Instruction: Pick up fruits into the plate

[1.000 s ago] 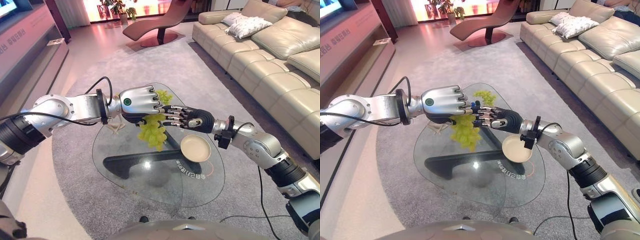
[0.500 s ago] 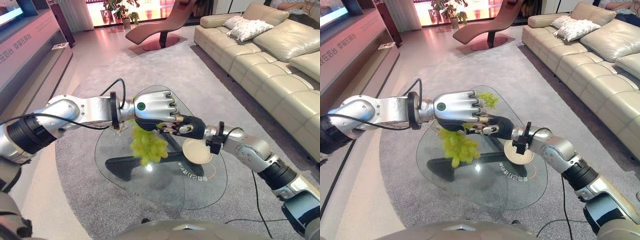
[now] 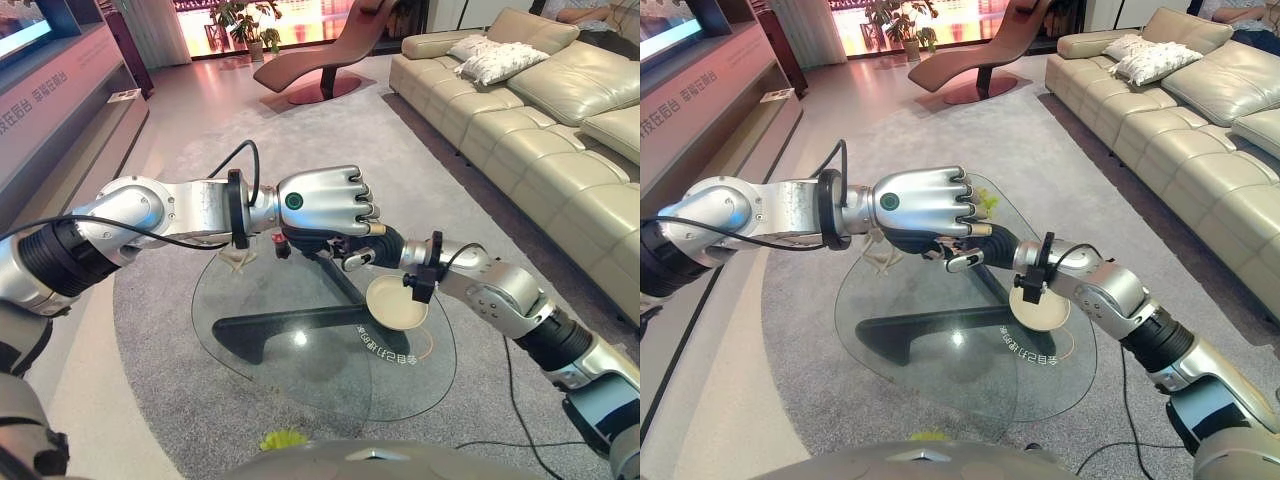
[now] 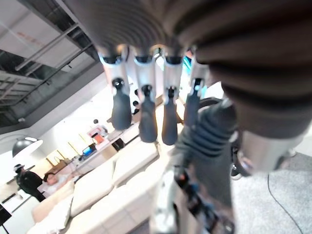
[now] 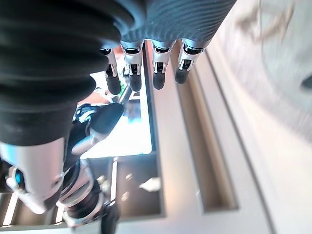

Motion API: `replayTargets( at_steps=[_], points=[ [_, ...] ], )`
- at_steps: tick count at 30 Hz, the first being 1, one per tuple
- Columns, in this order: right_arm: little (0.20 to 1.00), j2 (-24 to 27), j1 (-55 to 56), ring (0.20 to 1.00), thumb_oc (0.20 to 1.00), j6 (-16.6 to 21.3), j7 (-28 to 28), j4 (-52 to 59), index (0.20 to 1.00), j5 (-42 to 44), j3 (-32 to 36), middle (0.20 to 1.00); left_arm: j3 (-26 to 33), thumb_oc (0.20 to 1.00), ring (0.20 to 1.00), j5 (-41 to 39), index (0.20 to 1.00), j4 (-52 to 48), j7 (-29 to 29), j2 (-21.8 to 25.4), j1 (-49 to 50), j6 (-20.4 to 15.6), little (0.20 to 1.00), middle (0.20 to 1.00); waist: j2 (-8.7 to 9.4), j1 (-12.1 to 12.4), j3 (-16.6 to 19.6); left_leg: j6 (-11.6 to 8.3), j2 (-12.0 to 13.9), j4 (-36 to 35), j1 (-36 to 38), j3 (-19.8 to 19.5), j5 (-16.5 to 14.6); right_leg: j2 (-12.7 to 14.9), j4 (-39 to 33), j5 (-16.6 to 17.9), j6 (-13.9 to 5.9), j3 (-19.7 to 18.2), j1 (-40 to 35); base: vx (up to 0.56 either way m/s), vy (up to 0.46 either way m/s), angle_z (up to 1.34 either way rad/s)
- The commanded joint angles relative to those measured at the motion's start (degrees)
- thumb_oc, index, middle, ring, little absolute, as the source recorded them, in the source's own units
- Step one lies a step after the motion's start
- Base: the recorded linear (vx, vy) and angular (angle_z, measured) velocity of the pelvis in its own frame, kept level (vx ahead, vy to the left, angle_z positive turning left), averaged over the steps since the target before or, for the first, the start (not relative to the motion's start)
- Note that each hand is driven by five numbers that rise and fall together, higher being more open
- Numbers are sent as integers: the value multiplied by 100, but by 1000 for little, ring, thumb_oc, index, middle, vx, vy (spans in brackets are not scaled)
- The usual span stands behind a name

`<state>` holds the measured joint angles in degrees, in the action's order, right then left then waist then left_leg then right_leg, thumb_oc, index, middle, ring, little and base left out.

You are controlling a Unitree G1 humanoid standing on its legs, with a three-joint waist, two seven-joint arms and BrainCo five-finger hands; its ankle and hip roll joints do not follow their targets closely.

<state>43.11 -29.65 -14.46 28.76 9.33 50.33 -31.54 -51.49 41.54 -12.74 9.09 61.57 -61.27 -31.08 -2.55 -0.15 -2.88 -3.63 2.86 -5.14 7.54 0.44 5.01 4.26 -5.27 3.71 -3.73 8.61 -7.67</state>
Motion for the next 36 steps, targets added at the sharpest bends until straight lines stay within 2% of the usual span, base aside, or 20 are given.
replayTargets(
  at_steps=[1, 6, 9, 10, 11, 12, 15, 18, 19, 22, 23, 25, 26, 27, 29, 31, 32, 34, 35, 36],
  points=[
    [1000, 135, -375, 1000, 1000, 425, 15, 323, 1000, 76, 418, 1000, 361, 200, 200, -392, 200, 178, 68, 377, -418, 254, 200, 200, 297, 42, 21, 312, -497, 110, 338, 165, -919, 10, 117, -344, -221, 30, -225, 0, 0, 0],
    [1000, 98, -279, 1000, 1000, 412, 72, 276, 1000, 164, 450, 1000, 426, 200, 200, -407, 200, 187, -51, 380, -279, 240, 200, 200, 298, 49, 18, 322, -499, 104, 365, 149, -928, 7, 112, -346, -219, 25, -249, 0, 0, 0],
    [1000, 34, -146, 1000, 1000, 416, 92, 279, 1000, 200, 483, 1000, 494, 200, 200, -613, 200, 173, -313, 352, -110, 384, 200, 200, 293, 59, 8, 324, -491, 107, 370, 157, -932, 7, 111, -350, -222, 31, -258, 0, 0, 0],
    [1000, 0, -76, 1000, 1000, 426, 91, 270, 1000, 199, 503, 1000, 541, 238, 238, -654, 238, 184, -402, 342, -5, 426, 238, 238, 288, 62, 6, 323, -489, 107, 369, 158, -929, 8, 111, -348, -224, 33, -256, 0, 0, 0],
    [1000, -44, 31, 1000, 1000, 434, 101, 254, 1000, 208, 545, 1000, 604, 526, 526, -777, 526, 215, -488, 331, 135, 493, 526, 526, 288, 63, 0, 326, -491, 107, 371, 153, -929, 7, 112, -348, -226, 32, -255, 0, 0, 0],
    [1000, -118, 183, 1000, 1000, 436, 109, 235, 1000, 205, 616, 1000, 735, 1000, 1000, -945, 1000, 259, -584, 313, 395, 549, 1000, 1000, 291, 78, -17, 329, -488, 112, 371, 151, -930, 9, 115, -352, -227, 38, -257, 0, 0, 0],
    [1000, -293, 557, 1000, 1000, 474, 83, 131, 1000, 229, 769, 1000, 1132, 1000, 1000, -1274, 1000, 388, -652, 219, 1088, 624, 1000, 1000, 296, 117, -49, 337, -485, 115, 361, 132, -930, 7, 118, -360, -224, 49, -251, 0, 0, 0],
    [1000, -644, 1266, 1000, 1000, 782, 105, -155, 1000, -117, 1038, 1000, 1873, 1000, 1000, -1510, 1000, 702, -669, -178, 2409, 636, 1000, 1000, 305, 170, -93, 356, -481, 112, 360, 111, -931, 2, 115, -367, -220, 51, -253, 0, 0, 0],
    [1000, -913, 1750, 1000, 1000, 1062, 123, -394, 1000, -264, 1238, 1000, 2334, 1000, 1000, -1502, 1000, 888, -744, -567, 3277, 626, 1000, 1000, 316, 203, -118, 369, -482, 112, 357, 95, -928, -3, 116, -369, -217, 46, -250, 0, 0, 0],
    [1000, -1493, 2459, 1000, 1000, 1556, 11, -1005, 1000, -798, 1481, 1000, 2937, 1000, 1000, -1759, 1000, 1353, -977, -1361, 4561, 764, 1000, 1000, 327, 213, -134, 382, -474, 103, 358, 78, -922, -10, 114, -368, -217, 26, -241, 0, 0, 0],
    [1000, -1661, 2631, 1000, 1000, 1635, -58, -1241, 1000, -849, 1557, 1000, 3091, 1000, 1000, -2027, 1000, 1520, -1125, -1583, 4933, 946, 1000, 1000, 322, 203, -142, 383, -461, 99, 364, 84, -917, -12, 116, -373, -213, 26, -243, 0, 0, 0],
    [1000, -1927, 2841, 1000, 1000, 1724, -166, -1502, 1000, -824, 1609, 1000, 3224, 1000, 1000, -2236, 1000, 1813, -1186, -1838, 5315, 1046, 1000, 1000, 315, 182, -155, 381, -451, 92, 376, 94, -916, -20, 124, -379, -209, 21, -240, 0, 0, 0],
    [1000, -2177, 3032, 1000, 1000, 1939, -317, -1840, 1000, -910, 1649, 1000, 3355, 1000, 1000, -2530, 1000, 2116, -1278, -2074, 5638, 1174, 1000, 1000, 316, 173, -172, 381, -441, 95, 379, 110, -911, -26, 130, -382, -203, 9, -237, -29, 30, 0],
    [1000, -2269, 3092, 1000, 1000, 2022, -277, -2046, 1000, -983, 1720, 1000, 3395, 1000, 1000, -2616, 1000, 2339, -1260, -2196, 5766, 1136, 1000, 1000, 318, 164, -176, 380, -438, 96, 383, 120, -912, -25, 133, -384, -202, 8, -237, -28, 45, -1],
    [1000, -2566, 3229, 1000, 1000, 2117, -508, -2910, 1000, -1115, 1859, 1000, 3414, 1000, 1000, -2994, 1000, 3222, -1371, -2682, 6074, 1521, 1000, 1000, 302, 144, -208, 376, -431, 91, 395, 154, -909, -27, 143, -387, -196, 1, -237, -29, 64, -1],
    [1000, -2623, 3254, 1000, 1000, 2153, -547, -3149, 1000, -1165, 1876, 1000, 3360, 1000, 1000, -2969, 1000, 3483, -1285, -2798, 6118, 1545, 1000, 1000, 297, 134, -222, 376, -433, 95, 394, 168, -907, -24, 155, -385, -196, -4, -231, -31, 51, 0],
    [1000, -2746, 3252, 1000, 1000, 2158, -782, -4010, 1000, -1328, 1932, 1000, 3417, 1000, 1000, -3682, 1000, 4432, -1218, -3253, 6203, 1911, 1000, 1000, 296, 122, -260, 375, -445, 102, 393, 186, -899, -19, 170, -375, -190, -24, -219, -50, 64, 0],
    [1000, -2796, 3227, 1000, 1000, 2201, -740, -4647, 1000, -1301, 2029, 1000, 3549, 1000, 1000, -3969, 1000, 5101, -1230, -3541, 6213, 1899, 1000, 1000, 292, 132, -269, 374, -448, 104, 394, 209, -898, -12, 168, -368, -187, -12, -220, -50, 60, -6],
    [1000, -2897, 3127, 1000, 1000, 2308, -785, -5675, 1000, -1479, 2170, 1000, 3749, 1000, 1000, -4256, 1000, 6159, -1096, -3966, 6191, 1971, 1000, 1000, 282, 160, -271, 380, -457, 94, 392, 231, -894, -7, 155, -354, -177, -5, -217, -45, 44, -6],
    [1000, -2950, 3088, 1000, 1000, 2330, -821, -6072, 1000, -1558, 2221, 1000, 3837, 1000, 1000, -4506, 1000, 6614, -1079, -4133, 6160, 1980, 1000, 1000, 284, 171, -271, 380, -460, 92, 389, 238, -893, -3, 155, -351, -173, -2, -214, -47, 43, -1]
  ],
)
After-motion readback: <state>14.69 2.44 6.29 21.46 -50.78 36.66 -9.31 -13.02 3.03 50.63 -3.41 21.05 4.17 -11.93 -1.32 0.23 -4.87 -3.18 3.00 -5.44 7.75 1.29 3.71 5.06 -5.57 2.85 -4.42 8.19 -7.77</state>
